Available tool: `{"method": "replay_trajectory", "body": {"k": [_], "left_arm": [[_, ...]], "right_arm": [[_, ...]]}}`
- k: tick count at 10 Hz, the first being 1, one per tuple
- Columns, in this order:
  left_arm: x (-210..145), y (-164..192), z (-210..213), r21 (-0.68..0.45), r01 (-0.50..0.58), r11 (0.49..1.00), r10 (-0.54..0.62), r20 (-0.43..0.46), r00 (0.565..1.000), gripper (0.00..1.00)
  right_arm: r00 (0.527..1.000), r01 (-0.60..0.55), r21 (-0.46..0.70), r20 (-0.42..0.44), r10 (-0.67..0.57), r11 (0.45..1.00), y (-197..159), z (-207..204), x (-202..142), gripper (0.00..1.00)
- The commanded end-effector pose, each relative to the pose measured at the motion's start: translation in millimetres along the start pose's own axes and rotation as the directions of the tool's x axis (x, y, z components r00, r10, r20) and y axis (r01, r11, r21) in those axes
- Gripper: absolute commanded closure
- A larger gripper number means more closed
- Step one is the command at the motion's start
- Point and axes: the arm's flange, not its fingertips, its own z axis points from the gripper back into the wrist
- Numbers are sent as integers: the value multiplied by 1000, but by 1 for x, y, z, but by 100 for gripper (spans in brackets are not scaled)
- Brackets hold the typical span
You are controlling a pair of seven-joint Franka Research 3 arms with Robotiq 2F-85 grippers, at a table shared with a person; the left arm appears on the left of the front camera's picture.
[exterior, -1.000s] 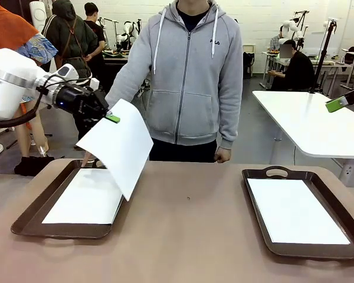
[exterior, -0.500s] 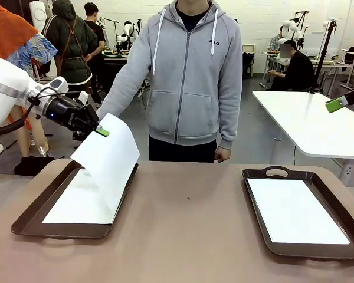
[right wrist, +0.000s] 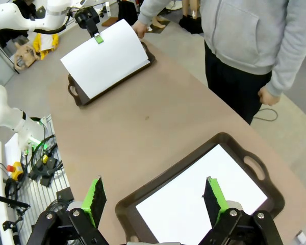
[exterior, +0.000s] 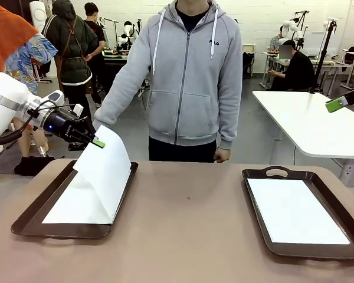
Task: Sort the A4 documents.
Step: Place the A4 Paper in the designated Handle tray.
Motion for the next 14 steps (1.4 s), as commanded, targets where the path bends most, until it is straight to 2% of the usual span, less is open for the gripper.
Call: {"method": "replay_trajectory", "body": {"k": [1, 4, 8, 10, 13, 14], "left_arm": [[-1, 6, 5, 34, 12, 999, -10, -43, 999, 99], [9, 6, 4, 106, 57, 993, -49, -81, 996, 99], [15, 11, 0, 223, 23, 974, -21, -12, 1000, 99], [15, 22, -5, 275, -19, 961, 24, -13, 1000, 99], [16, 32, -6, 382, -7, 924, 54, -114, 992, 99], [18, 33, -4, 425, -6, 905, 64, -123, 990, 99]], "right_arm": [[1000, 1, 4, -4, -1, 1000, 1, -1, -1, 0], [1000, 1, 4, -4, -1, 1000, 1, -1, -1, 0], [1000, 1, 4, -4, -1, 1000, 1, -1, -1, 0], [1000, 1, 4, -4, -1, 1000, 1, -1, -1, 0], [1000, 1, 4, -4, -1, 1000, 1, -1, -1, 0], [1000, 1, 4, -4, -1, 1000, 1, -1, -1, 0]]}}
